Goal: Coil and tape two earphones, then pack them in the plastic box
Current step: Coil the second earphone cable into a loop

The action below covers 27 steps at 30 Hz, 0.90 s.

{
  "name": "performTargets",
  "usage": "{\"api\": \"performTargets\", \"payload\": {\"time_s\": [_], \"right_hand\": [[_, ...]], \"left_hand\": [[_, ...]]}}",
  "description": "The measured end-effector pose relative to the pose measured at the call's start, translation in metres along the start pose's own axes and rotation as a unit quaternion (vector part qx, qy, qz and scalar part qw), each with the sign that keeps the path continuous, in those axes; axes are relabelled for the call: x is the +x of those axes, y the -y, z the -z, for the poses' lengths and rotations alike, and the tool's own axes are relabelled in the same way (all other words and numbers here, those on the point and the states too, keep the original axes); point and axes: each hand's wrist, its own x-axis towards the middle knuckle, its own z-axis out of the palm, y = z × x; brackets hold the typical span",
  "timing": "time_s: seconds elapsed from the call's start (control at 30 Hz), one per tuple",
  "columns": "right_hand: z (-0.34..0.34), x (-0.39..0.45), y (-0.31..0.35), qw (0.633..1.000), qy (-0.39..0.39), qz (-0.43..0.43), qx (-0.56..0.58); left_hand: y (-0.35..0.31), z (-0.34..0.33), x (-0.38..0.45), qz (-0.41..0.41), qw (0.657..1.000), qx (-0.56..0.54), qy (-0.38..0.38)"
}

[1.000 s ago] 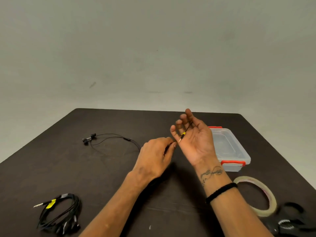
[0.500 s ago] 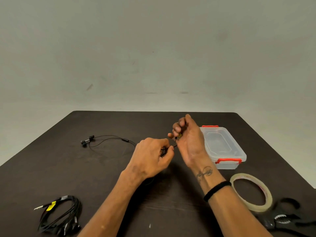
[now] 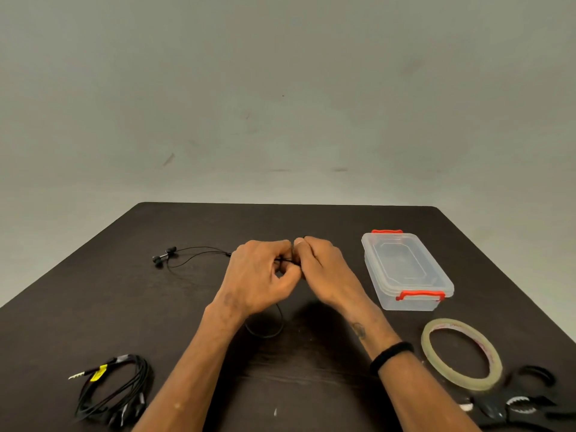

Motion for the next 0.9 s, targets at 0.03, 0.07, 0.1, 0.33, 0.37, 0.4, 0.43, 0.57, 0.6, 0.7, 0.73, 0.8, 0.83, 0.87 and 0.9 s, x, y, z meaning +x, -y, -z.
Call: {"api": "performTargets", "payload": {"time_s": [0.03, 0.07, 0.1, 0.33, 0.37, 0.4, 0.43, 0.57, 0.6, 0.7, 0.73, 0.8, 0.83, 0.87, 0.9], "right_hand": [[-0.001, 0.000, 0.000, 1.000, 0.017, -0.001, 0.008], [-0.002, 0.000, -0.001, 0.999, 0.033, -0.001, 0.020], [-0.003, 0.000, 0.000, 0.998, 0.049, -0.002, 0.041], [0.004, 0.002, 0.008, 0.947, 0.195, -0.143, 0.214], [0.004, 0.002, 0.007, 0.929, 0.225, -0.162, 0.247], [0.005, 0.002, 0.005, 0.909, 0.253, -0.172, 0.282], [0.007, 0.003, 0.003, 0.889, 0.280, -0.174, 0.318], [0.015, 0.003, 0.002, 0.791, 0.367, -0.150, 0.467], [0.017, 0.003, 0.003, 0.765, 0.380, -0.141, 0.500], [0.023, 0.003, 0.008, 0.699, 0.393, -0.111, 0.587], [0.025, 0.003, 0.010, 0.684, 0.388, -0.100, 0.609], [0.028, 0.003, 0.010, 0.663, 0.369, -0.080, 0.646], [0.030, 0.003, 0.009, 0.653, 0.356, -0.072, 0.665], [0.032, 0.004, 0.008, 0.642, 0.339, -0.066, 0.684], [0.034, 0.005, 0.006, 0.632, 0.319, -0.059, 0.704]], "left_hand": [[0.001, 0.001, 0.000, 0.001, 1.000, -0.008, -0.006], [0.002, 0.002, 0.000, 0.004, 1.000, -0.020, -0.012], [0.002, 0.003, -0.001, 0.007, 0.999, -0.036, -0.019], [0.009, 0.010, 0.000, 0.032, 0.994, -0.079, -0.070], [0.011, 0.010, 0.000, 0.035, 0.993, -0.083, -0.073], [0.012, 0.010, 0.000, 0.038, 0.992, -0.088, -0.077], [0.014, 0.010, 0.000, 0.041, 0.991, -0.094, -0.083], [0.019, 0.004, 0.001, 0.061, 0.987, -0.084, -0.123], [0.019, 0.002, 0.001, 0.070, 0.985, -0.079, -0.133], [0.013, -0.007, 0.000, 0.099, 0.985, -0.077, -0.123], [0.011, -0.011, -0.001, 0.096, 0.988, -0.069, -0.097], [0.005, -0.019, -0.004, 0.075, 0.996, -0.046, -0.033], [0.002, -0.023, -0.006, 0.064, 0.997, -0.038, -0.011], [-0.002, -0.026, -0.008, 0.057, 0.998, -0.034, 0.002], [-0.007, -0.029, -0.009, 0.050, 0.998, -0.031, 0.006]]}}
